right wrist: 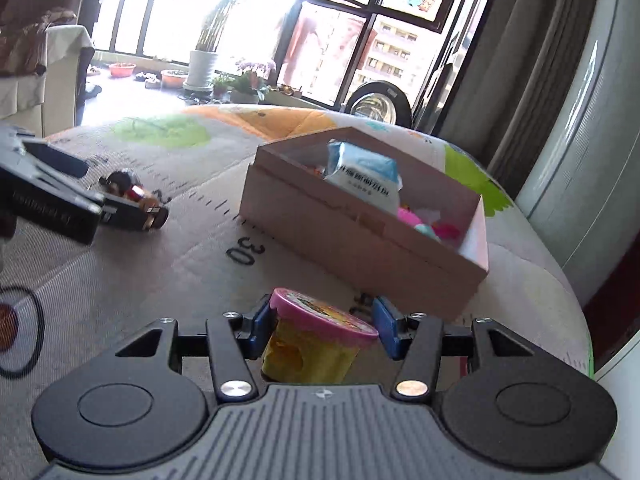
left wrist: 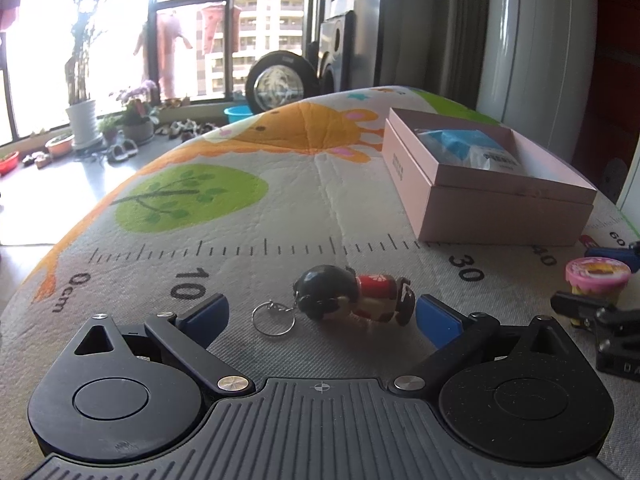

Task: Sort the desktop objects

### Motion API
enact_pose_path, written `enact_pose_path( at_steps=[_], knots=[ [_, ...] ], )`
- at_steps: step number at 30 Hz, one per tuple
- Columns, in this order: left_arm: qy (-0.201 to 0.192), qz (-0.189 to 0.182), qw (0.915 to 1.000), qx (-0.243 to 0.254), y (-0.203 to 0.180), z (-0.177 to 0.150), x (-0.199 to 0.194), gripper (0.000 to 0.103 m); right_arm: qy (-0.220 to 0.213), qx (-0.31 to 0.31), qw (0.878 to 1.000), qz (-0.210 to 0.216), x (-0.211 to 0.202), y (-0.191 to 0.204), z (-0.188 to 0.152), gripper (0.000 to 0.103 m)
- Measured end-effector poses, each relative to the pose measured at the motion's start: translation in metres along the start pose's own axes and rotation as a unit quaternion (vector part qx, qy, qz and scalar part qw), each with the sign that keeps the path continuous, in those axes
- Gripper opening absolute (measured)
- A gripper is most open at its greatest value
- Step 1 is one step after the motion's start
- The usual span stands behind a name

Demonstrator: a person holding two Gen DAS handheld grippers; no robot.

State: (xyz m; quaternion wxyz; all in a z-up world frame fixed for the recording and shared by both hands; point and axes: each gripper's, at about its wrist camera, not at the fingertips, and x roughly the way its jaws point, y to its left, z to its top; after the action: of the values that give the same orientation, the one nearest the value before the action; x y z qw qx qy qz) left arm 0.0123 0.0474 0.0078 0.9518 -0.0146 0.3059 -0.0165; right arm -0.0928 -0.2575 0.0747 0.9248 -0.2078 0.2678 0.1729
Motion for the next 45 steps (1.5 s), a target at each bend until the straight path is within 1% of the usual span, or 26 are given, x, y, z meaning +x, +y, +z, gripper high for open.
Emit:
enact_pose_path(
  at_steps=[1, 3, 4, 5, 6, 9, 12, 15, 16, 17, 18, 19, 20, 21, 23, 24, 26, 29, 32, 33, 35, 37, 39, 41, 43, 45],
  knots=[
    [-0.001, 0.001, 1.0, 0.001, 0.0, 0.0, 0.0, 0.102, 0.004, 0.002, 1.0, 0.002, -0.001, 0.0, -0.003, 0.055],
    [0.001, 0.001, 1.0, 0.007, -0.002, 0.0, 0.001, 0.102, -0.012, 0.024, 1.0, -0.009, -0.011, -0.005, -0.004, 0.068],
    [0.001, -0.001, 0.9999, 0.015, -0.005, 0.001, 0.001, 0.102, -0.017, 0.041, 0.999, -0.006, -0.015, -0.009, -0.005, 0.087],
    [0.002, -0.005, 0.9996, 0.028, -0.008, 0.001, 0.001, 0.102, -0.018, 0.058, 0.998, 0.007, -0.017, -0.013, -0.007, 0.096],
    [0.003, -0.008, 0.999, 0.045, -0.014, 0.001, 0.001, 0.102, -0.016, 0.065, 0.998, 0.014, -0.018, -0.015, -0.009, 0.096],
    [0.007, 0.004, 0.997, 0.077, -0.028, 0.004, 0.007, 0.102, -0.02, 0.069, 0.997, 0.015, -0.019, -0.016, -0.011, 0.096],
    [0.03, 0.013, 0.9963, 0.08, -0.033, 0.009, 0.019, 0.102, -0.02, 0.069, 0.997, 0.021, -0.017, -0.016, -0.011, 0.096],
    [0.04, 0.014, 0.9964, 0.074, -0.034, 0.012, 0.026, 0.102, -0.016, 0.074, 0.997, 0.027, -0.016, -0.018, -0.011, 0.096],
    [0.04, 0.014, 0.9965, 0.071, -0.033, 0.013, 0.026, 0.099, -0.014, 0.078, 0.997, 0.028, -0.015, -0.019, -0.011, 0.096],
    [0.041, 0.015, 0.9967, 0.069, -0.033, 0.013, 0.026, 0.089, -0.013, 0.081, 0.996, 0.028, -0.015, -0.02, -0.01, 0.096],
    [0.04, 0.016, 0.9968, 0.067, -0.032, 0.014, 0.025, 0.083, -0.011, 0.085, 0.996, 0.028, -0.014, -0.021, -0.01, 0.095],
    [0.04, 0.015, 0.9969, 0.066, -0.031, 0.014, 0.023, 0.073, -0.008, 0.088, 0.996, 0.029, -0.013, -0.022, -0.01, 0.093],
    [0.039, 0.014, 0.9969, 0.067, -0.031, 0.014, 0.02, 0.071, -0.004, 0.091, 0.995, 0.031, -0.012, -0.024, -0.01, 0.09],
    [0.036, 0.011, 0.997, 0.068, -0.031, 0.014, 0.016, 0.071, 0.001, 0.094, 0.995, 0.034, -0.011, -0.025, -0.009, 0.088],
    [0.024, 0.002, 0.9968, 0.076, -0.032, 0.011, 0.004, 0.071, 0.017, 0.101, 0.994, 0.037, -0.007, -0.028, -0.008, 0.075],
    [0.018, -0.001, 0.9965, 0.082, -0.033, 0.009, -0.003, 0.071, 0.022, 0.107, 0.993, 0.038, -0.006, -0.03, -0.007, 0.072],
    [0.007, -0.006, 0.9953, 0.096, -0.035, 0.003, -0.018, 0.071, 0.028, 0.116, 0.992, 0.045, -0.006, -0.034, -0.006, 0.055],
    [-0.001, -0.009, 0.9933, 0.115, -0.038, -0.003, -0.04, 0.071, 0.031, 0.12, 0.99, 0.06, -0.013, -0.039, -0.004, 0.056],
    [-0.008, -0.018, 0.9918, 0.126, -0.041, -0.001, -0.056, 0.071, 0.019, 0.102, 0.992, 0.077, -0.03, -0.041, 0.003, 0.055],
    [-0.015, -0.02, 0.9916, 0.127, -0.041, 0.004, -0.061, 0.071, 0.007, 0.096, 0.992, 0.077, -0.038, -0.045, 0.008, 0.055],
    [-0.046, -0.024, 0.9906, 0.127, -0.043, 0.022, -0.075, 0.071, -0.039, 0.099, 0.992, 0.061, -0.063, -0.06, 0.024, 0.055],
    [-0.085, -0.029, 0.9877, 0.128, -0.046, 0.048, -0.088, 0.071, -0.084, 0.12, 0.988, 0.047, -0.087, -0.085, 0.042, 0.055],
    [-0.114, -0.04, 0.9841, 0.13, -0.052, 0.076, -0.091, 0.071, -0.117, 0.135, 0.984, 0.031, -0.105, -0.107, 0.058, 0.055],
    [-0.13, -0.057, 0.9799, 0.14, -0.066, 0.101, -0.083, 0.071, -0.135, 0.134, 0.982, 0.011, -0.114, -0.122, 0.069, 0.056],
    [-0.14, -0.075, 0.9746, 0.158, -0.085, 0.121, -0.065, 0.071, -0.145, 0.132, 0.981, -0.007, -0.117, -0.132, 0.074, 0.056],
    [-0.143, -0.102, 0.9723, 0.154, -0.104, 0.143, -0.042, 0.071, -0.147, 0.134, 0.98, -0.019, -0.111, -0.142, 0.076, 0.056]
  ],
)
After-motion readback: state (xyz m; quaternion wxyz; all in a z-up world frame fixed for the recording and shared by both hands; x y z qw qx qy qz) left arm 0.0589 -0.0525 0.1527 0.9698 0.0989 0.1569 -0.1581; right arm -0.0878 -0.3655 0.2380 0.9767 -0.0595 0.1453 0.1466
